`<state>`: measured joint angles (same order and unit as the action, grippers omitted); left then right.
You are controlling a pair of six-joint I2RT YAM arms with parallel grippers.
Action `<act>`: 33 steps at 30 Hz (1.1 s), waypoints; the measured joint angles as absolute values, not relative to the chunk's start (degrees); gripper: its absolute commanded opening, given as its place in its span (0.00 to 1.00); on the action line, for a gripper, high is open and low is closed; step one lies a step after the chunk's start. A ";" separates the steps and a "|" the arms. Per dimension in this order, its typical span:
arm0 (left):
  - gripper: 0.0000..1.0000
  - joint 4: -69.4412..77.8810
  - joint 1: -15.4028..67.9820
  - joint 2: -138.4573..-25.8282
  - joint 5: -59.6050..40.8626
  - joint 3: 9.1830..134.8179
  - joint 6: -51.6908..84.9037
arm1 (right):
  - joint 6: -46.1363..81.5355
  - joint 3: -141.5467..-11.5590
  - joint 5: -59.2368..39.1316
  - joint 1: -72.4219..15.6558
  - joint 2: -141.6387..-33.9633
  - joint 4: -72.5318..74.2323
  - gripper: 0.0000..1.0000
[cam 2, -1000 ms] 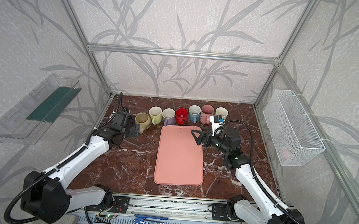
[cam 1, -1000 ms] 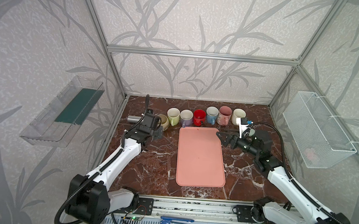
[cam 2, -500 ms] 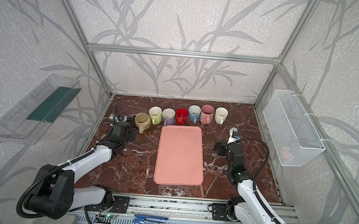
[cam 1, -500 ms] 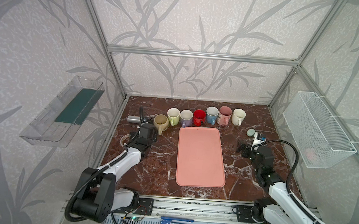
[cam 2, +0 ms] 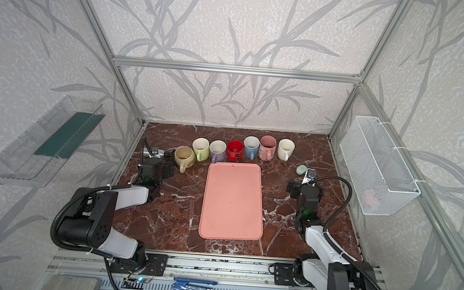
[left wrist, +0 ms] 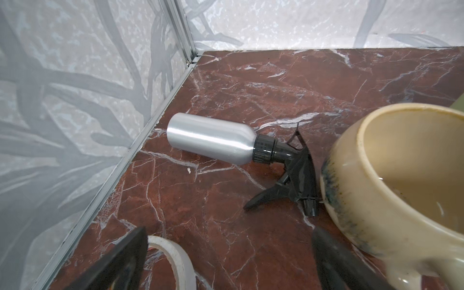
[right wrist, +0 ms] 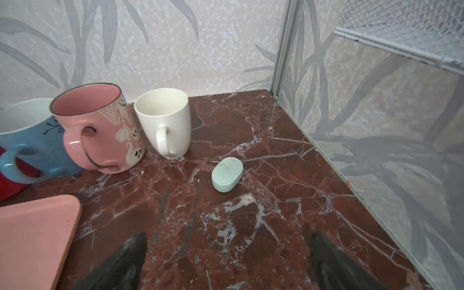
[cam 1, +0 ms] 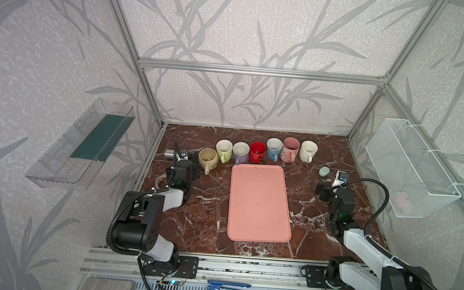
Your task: Turn the mug right side up
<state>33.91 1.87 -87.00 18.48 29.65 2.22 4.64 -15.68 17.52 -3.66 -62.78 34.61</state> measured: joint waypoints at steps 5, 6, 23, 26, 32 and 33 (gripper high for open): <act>0.99 38.15 -0.84 -87.22 13.96 27.62 2.96 | 4.38 -14.15 17.52 -2.83 -69.56 42.09 0.99; 0.99 40.01 -0.93 -87.22 13.28 26.74 2.98 | 4.38 -13.85 17.52 -2.76 -70.98 43.64 0.99; 0.99 57.47 3.01 -89.03 12.45 17.58 -0.03 | 1.96 -6.04 10.20 -3.44 -88.55 75.29 0.99; 0.99 57.39 2.66 -90.00 12.49 18.28 0.01 | 0.93 -6.17 8.08 -3.77 -89.10 76.93 0.99; 0.99 55.42 -0.14 -90.04 11.81 20.71 1.54 | -1.91 -11.64 4.16 -5.02 -93.14 73.28 0.99; 0.99 55.20 -0.36 -90.04 11.81 20.73 1.69 | -2.31 -13.98 3.29 -5.10 -92.77 69.58 0.99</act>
<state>55.20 -0.36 -90.04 11.81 20.73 1.69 -2.31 -13.98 3.29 -5.10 -92.77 69.58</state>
